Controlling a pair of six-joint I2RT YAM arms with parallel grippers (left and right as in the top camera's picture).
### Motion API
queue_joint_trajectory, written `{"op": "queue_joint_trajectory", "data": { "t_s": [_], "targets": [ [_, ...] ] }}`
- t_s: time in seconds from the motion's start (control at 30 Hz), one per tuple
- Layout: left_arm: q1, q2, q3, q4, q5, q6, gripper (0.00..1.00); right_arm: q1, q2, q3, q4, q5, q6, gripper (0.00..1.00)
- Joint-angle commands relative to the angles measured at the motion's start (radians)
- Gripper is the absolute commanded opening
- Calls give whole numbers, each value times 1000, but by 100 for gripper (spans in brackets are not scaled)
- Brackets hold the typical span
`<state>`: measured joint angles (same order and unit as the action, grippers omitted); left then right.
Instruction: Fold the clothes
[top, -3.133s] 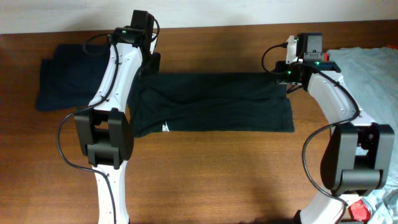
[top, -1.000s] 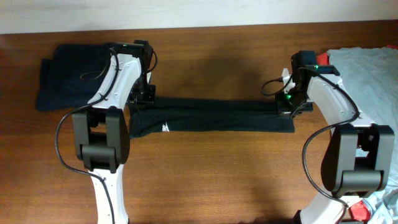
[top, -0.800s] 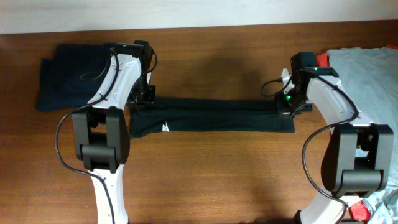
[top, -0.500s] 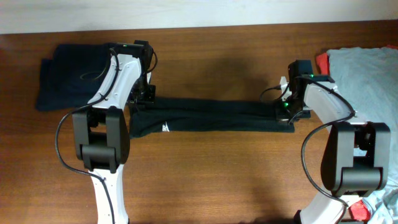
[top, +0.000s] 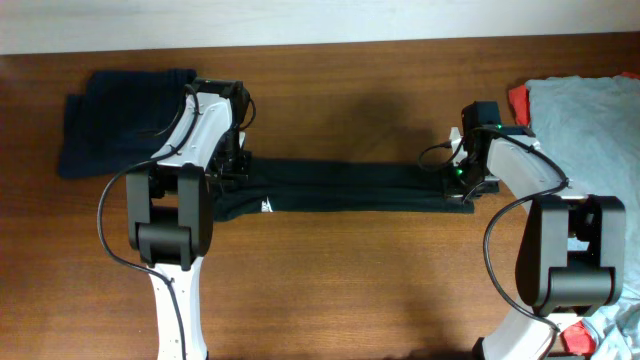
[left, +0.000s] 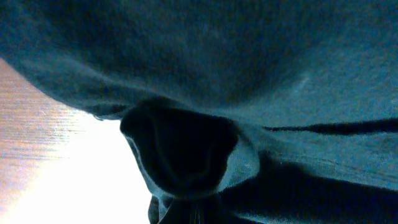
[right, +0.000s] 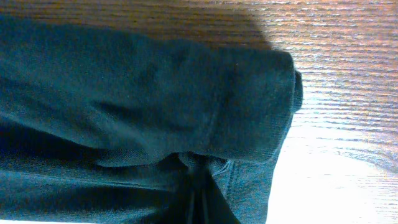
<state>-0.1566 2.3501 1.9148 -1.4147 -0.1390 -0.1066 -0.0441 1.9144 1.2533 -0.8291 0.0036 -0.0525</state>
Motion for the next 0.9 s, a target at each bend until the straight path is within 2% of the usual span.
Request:
{"op": "queue_joint_trajectory", "data": {
  "t_s": [0.0,0.2,0.23,0.27,0.3,0.33,0.37,0.43,0.47,0.7,0.87],
  "targets": [
    [5,6,-2,-23,-16,-13,2,2,7,-10,-1,39,1,4],
    [5,6,1,-45,-16,-12,1,2,7,-10,-3,39,0,5],
    [5,6,1,-45,-16,-12,2,2,7,-10,-3,39,0,10],
    [5,6,1,-45,-16,-12,8,2,7,-10,-4,39,1,21],
    [5,6,1,-49,-17,-12,22,2,7,-10,-4,38,0,43],
    [5,6,1,-53,-18,-12,28,2,7,-10,-5,39,1,53],
    [5,6,3,-56,-24,-12,35,2,7,-10,-5,38,1,58],
    [5,6,20,-68,-41,-12,62,2,7,-8,-4,39,0,59],
    [5,6,39,-81,-43,-12,67,2,6,-5,-8,39,0,59],
    [4,6,331,-238,2,-13,75,5,1,149,-161,-37,4,68],
    [4,6,454,-197,93,-13,77,5,1,265,-283,-154,4,68]
  ]
}}
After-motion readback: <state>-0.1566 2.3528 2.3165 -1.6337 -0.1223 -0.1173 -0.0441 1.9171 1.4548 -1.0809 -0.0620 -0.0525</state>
